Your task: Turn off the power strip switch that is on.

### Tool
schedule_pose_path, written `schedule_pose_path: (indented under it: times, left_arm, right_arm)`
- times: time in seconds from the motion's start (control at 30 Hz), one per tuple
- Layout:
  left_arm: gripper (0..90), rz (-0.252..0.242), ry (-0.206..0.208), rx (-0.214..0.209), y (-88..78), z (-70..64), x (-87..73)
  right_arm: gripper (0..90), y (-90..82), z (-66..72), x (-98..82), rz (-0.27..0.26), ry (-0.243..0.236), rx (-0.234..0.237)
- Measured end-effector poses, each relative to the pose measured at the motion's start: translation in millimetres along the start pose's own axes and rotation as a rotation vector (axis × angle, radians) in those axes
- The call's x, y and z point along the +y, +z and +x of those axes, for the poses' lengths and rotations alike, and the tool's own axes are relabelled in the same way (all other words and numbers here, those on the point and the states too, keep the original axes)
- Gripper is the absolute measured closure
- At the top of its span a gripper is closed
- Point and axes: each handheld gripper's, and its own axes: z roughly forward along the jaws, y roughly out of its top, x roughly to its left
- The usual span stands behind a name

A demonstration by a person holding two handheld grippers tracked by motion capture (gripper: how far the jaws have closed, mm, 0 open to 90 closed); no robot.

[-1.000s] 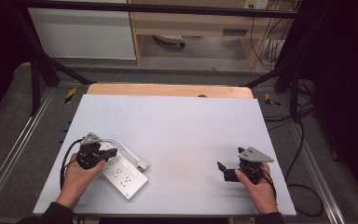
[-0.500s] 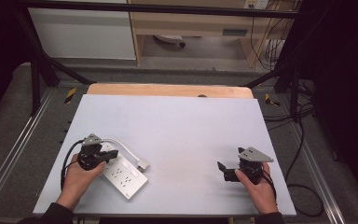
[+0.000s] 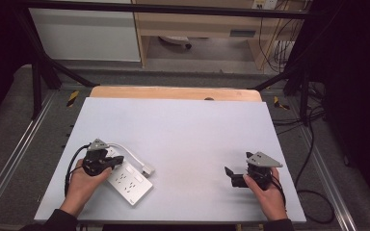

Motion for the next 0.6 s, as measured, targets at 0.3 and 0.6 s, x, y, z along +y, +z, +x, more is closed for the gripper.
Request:
schedule_pose_path:
  times: [0.3, 0.6]
  left_arm:
    - [89.8, 0.004, -0.001, -0.005, 1.2, -1.2, -2.5]
    - [89.8, 0.006, 0.001, -0.005, 2.4, -1.2, -3.3]
  right_arm:
    - [2.2, -0.2, -0.2, 0.0, -0.001, -0.001, 0.000]
    - [2.2, -0.2, -0.2, 0.0, -0.002, -0.001, 0.000]
